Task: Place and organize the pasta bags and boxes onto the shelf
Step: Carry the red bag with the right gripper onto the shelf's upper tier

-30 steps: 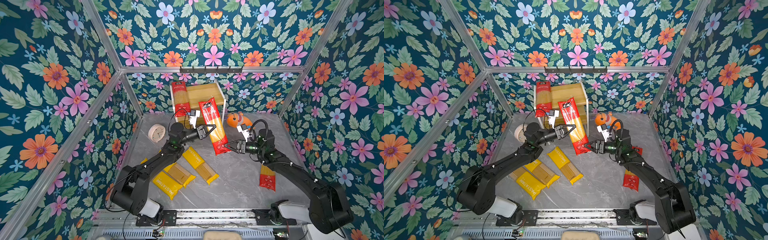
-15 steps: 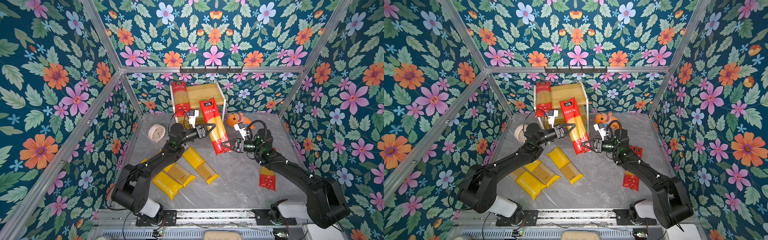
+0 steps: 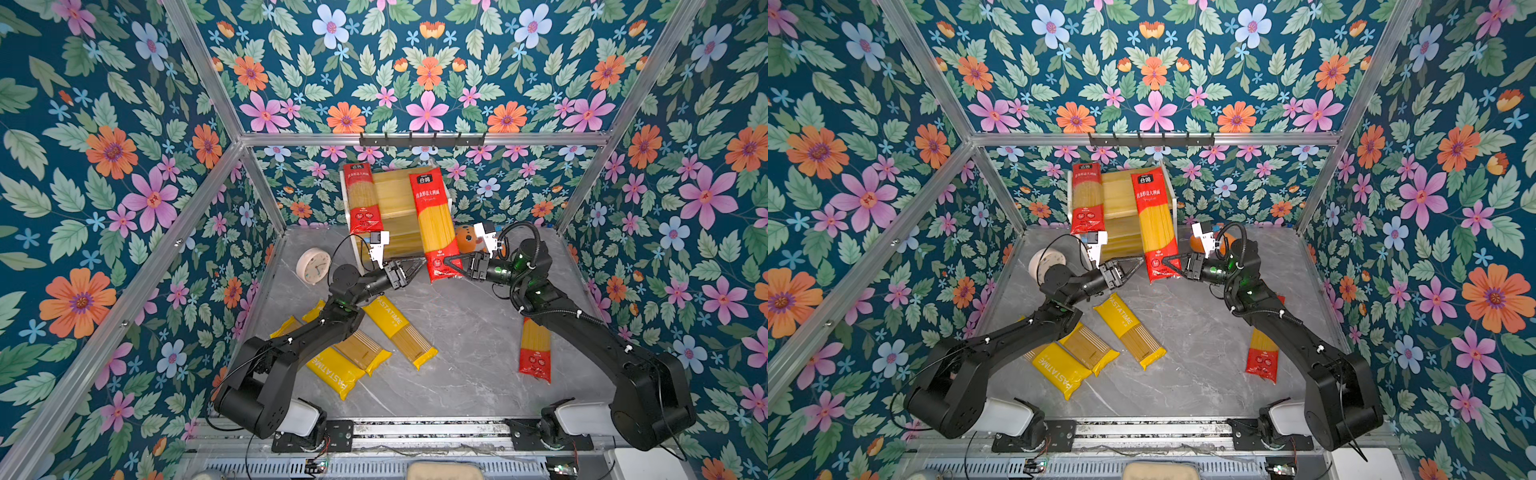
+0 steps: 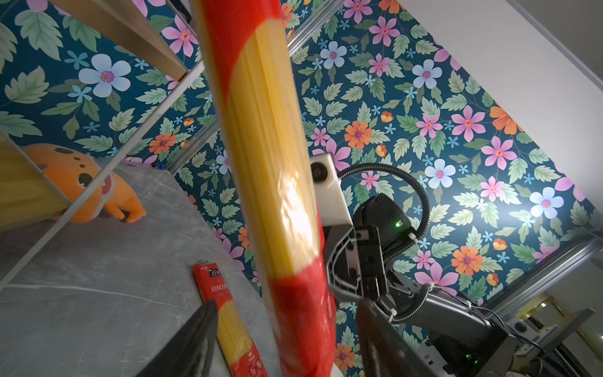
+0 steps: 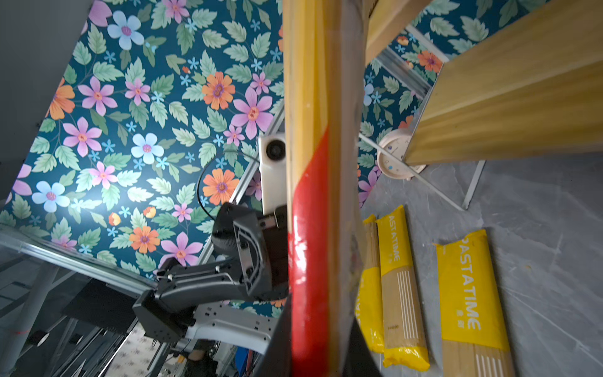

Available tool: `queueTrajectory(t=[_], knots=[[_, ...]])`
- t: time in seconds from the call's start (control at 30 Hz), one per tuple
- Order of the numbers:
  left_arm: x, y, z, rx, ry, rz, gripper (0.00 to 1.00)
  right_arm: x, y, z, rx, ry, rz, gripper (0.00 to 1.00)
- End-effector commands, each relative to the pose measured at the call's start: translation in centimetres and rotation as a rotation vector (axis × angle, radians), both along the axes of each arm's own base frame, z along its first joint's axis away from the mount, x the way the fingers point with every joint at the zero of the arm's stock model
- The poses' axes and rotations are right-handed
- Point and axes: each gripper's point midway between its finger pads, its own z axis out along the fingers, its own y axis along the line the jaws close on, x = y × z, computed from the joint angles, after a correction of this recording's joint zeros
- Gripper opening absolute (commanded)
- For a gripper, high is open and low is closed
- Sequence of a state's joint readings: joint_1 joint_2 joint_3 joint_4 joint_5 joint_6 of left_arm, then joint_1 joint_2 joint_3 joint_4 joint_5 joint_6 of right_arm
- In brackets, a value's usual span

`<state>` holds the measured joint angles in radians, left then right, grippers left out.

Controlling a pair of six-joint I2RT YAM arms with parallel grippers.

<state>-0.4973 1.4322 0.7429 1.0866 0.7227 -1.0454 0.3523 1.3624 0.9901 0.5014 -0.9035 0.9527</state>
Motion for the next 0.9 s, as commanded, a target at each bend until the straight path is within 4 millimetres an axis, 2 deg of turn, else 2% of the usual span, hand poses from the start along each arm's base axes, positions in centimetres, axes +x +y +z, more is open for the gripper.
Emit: queueTrajectory(t=[0.0,0.2,0.3,0.4,0.5,0.63,0.8,0.83,0.87], knots=[[-0.6,1.2,1.2,-0.053,-0.066,0.053,0.69,1.3,-0.2,3.5,0.045,-0.067,-0.059,0.00],[-0.9,2.3,-2.9,0.049,-0.030,0.138,0.67,5.0,1.0,4.9,0.058,0.116,-0.102,0.00],[-0.9,2.8,-4.9,0.118,-0.010,0.181,0.66,6.6,1.9,4.9,0.054,0.229,-0.098,0.00],[-1.1,2.9,-6.4,0.159,0.007,0.202,0.66,7.5,3.5,5.1,0.030,0.286,-0.071,0.00],[-1.2,2.3,-7.5,0.182,0.022,0.193,0.66,8.5,6.0,4.2,-0.004,0.354,-0.019,0.00],[-1.4,1.1,-8.2,0.202,0.024,0.172,0.66,9.8,8.0,3.8,-0.008,0.408,0.020,0.00],[-1.6,-0.4,-8.1,0.207,0.009,0.144,0.66,11.2,9.7,3.4,-0.024,0.438,0.028,0.00],[-1.6,-0.6,-8.0,0.208,0.005,0.139,0.66,11.4,10.0,3.5,-0.026,0.440,0.032,0.02],[-1.7,-0.8,-8.0,0.210,0.002,0.136,0.66,11.6,10.2,3.4,-0.028,0.446,0.039,0.09]])
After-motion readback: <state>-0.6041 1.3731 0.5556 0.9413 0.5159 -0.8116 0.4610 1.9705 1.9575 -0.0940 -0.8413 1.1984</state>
